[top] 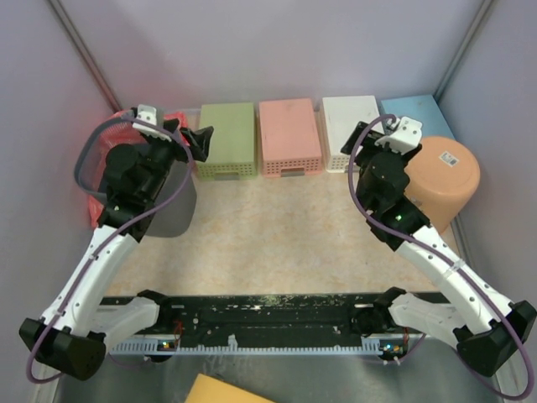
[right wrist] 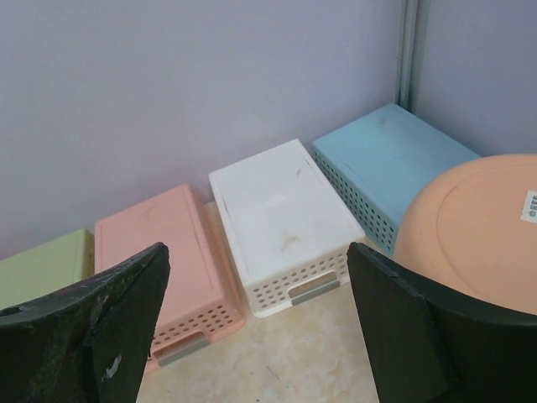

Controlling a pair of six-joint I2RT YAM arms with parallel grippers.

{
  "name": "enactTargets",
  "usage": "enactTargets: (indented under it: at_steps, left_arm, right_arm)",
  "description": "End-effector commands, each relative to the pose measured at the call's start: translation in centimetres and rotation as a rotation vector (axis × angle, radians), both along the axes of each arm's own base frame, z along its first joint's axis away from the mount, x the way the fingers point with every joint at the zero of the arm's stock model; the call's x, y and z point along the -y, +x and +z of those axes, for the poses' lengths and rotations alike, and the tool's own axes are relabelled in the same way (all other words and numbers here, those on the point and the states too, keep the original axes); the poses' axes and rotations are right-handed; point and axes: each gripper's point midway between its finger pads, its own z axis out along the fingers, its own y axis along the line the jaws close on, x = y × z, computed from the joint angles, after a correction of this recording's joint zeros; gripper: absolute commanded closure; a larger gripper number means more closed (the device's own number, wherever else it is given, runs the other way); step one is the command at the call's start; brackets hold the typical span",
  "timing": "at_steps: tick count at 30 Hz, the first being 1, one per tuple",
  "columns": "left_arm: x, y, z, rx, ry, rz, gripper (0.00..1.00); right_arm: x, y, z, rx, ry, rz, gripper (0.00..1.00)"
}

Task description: Turn the large container upside down

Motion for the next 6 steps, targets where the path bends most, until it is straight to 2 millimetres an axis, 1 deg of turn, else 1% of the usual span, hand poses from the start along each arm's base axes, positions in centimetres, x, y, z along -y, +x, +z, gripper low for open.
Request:
enactTargets:
  at_steps: [1, 3, 6]
  left_arm:
    - [-0.73, -0.9, 2.96, 0.096, -0.042, 0.021, 0.01]
    - [-0.95, -0.9, 2.99, 0.107, -0.06, 0.032, 0.01]
    - [-0.94, -0.83, 3.02, 0.117, -0.07, 0.033, 0.01]
  right_arm:
    - [1.42, -0.73, 2.86, 0.074, 0.049, -0.056, 0.13]
    - [1.51, -0.72, 2.85, 0.07, 0.052, -0.064, 0.13]
    - [1.68, -0.59, 2.28, 0.054, 0.062, -0.086, 0.13]
